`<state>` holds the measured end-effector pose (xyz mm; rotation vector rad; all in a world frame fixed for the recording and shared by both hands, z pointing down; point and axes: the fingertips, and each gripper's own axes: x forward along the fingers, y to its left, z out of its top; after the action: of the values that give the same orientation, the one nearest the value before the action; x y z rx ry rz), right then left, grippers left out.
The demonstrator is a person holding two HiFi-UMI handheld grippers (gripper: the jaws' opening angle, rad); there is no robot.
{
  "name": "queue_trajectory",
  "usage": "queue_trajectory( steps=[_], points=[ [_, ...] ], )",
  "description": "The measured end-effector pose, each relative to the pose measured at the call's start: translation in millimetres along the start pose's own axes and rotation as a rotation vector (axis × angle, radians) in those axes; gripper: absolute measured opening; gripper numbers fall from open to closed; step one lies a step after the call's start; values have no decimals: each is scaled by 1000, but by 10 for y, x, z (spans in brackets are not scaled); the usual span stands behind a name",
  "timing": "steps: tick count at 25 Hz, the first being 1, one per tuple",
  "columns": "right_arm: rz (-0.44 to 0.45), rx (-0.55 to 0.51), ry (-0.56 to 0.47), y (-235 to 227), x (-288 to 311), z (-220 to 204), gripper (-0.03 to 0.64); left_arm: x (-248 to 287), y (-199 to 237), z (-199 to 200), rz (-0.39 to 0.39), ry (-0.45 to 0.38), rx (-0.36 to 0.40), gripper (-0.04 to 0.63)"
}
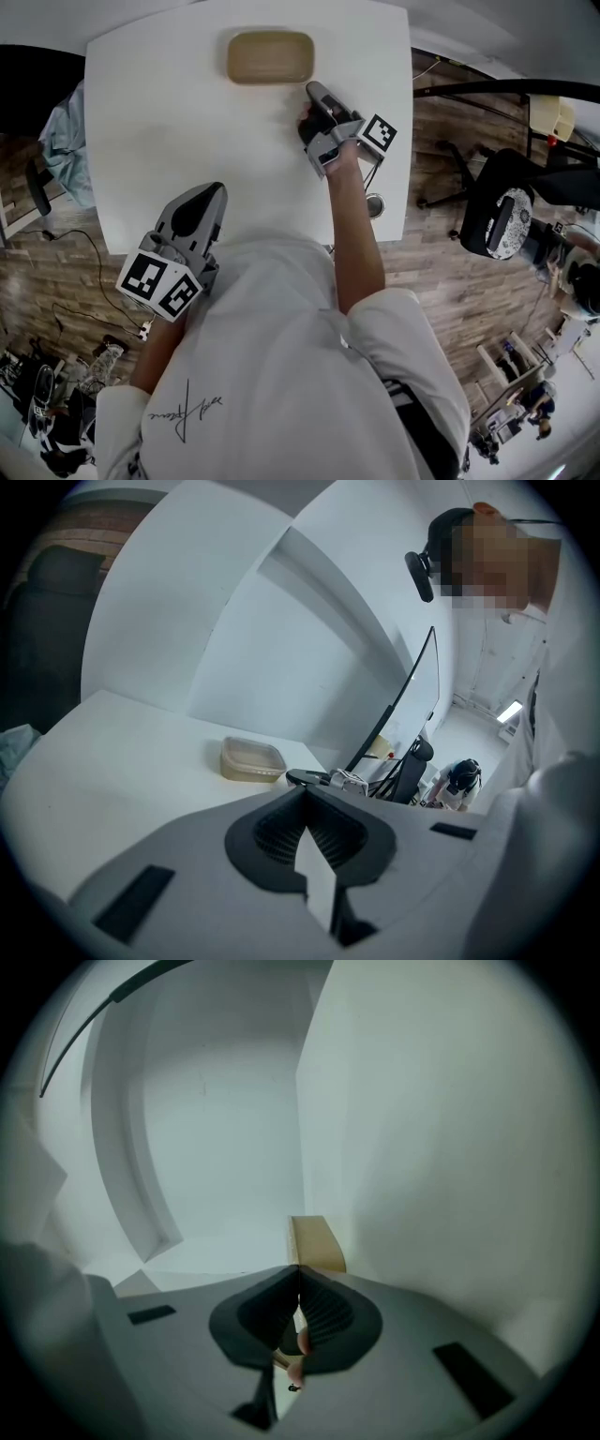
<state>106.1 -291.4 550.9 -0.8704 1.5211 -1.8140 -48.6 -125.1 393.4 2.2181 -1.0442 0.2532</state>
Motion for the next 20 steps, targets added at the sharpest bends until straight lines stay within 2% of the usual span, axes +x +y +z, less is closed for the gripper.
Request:
queue_trajectory(
  steps=[20],
  points=[
    [21,-7,-17,183,-55,-5,11,-81,32,21,6,-41,-23,7]
  ],
)
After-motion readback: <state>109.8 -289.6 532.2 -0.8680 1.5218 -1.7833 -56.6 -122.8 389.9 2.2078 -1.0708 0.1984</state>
